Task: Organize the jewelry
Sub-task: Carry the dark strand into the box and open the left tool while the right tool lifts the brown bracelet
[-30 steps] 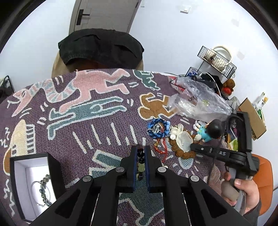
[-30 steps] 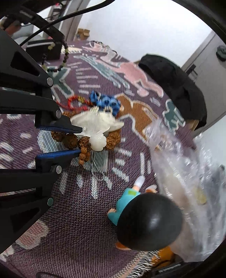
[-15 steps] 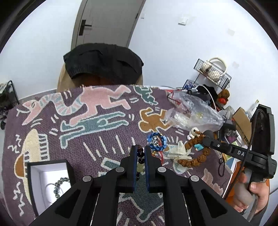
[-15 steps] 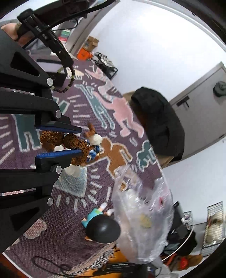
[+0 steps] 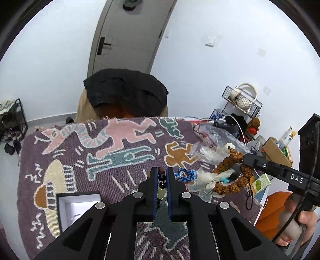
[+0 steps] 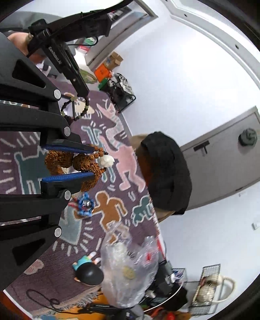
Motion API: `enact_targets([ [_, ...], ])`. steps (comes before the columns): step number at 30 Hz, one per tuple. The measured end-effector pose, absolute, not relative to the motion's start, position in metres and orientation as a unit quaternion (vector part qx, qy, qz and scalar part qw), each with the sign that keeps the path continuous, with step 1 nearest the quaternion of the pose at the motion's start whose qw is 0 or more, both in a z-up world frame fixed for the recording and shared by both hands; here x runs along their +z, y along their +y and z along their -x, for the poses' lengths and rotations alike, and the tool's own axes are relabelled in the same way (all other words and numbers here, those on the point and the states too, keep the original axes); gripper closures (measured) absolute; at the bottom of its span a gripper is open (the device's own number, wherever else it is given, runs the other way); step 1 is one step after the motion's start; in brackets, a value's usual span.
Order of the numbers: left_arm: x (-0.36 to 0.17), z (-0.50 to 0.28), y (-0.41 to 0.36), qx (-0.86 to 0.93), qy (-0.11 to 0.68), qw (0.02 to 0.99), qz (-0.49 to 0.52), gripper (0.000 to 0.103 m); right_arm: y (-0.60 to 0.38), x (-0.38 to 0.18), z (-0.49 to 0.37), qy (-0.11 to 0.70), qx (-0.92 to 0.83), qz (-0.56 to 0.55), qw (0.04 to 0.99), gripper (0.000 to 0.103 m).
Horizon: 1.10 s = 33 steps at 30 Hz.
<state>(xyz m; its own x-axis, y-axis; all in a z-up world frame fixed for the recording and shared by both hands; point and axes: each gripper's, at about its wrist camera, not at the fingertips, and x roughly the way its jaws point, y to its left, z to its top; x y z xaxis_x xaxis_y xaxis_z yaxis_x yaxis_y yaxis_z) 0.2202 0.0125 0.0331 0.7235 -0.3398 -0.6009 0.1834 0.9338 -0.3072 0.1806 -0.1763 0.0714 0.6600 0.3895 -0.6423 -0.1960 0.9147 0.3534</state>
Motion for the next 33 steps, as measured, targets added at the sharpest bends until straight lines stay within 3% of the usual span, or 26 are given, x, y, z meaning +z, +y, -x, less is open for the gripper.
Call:
enact_targets([
  [17,0.060,-0.195,0.066,-0.111,0.310,0.935,0.130,0.095,-0.114,0.136,-0.158,0.326,0.215,-0.072,0.918,0.083],
  [33,0.035,-0.194,0.116,-0.084,0.349,0.918,0.172,0.093,-0.061,0.119,-0.166,0.349,0.255,-0.056,0.900,0.083],
])
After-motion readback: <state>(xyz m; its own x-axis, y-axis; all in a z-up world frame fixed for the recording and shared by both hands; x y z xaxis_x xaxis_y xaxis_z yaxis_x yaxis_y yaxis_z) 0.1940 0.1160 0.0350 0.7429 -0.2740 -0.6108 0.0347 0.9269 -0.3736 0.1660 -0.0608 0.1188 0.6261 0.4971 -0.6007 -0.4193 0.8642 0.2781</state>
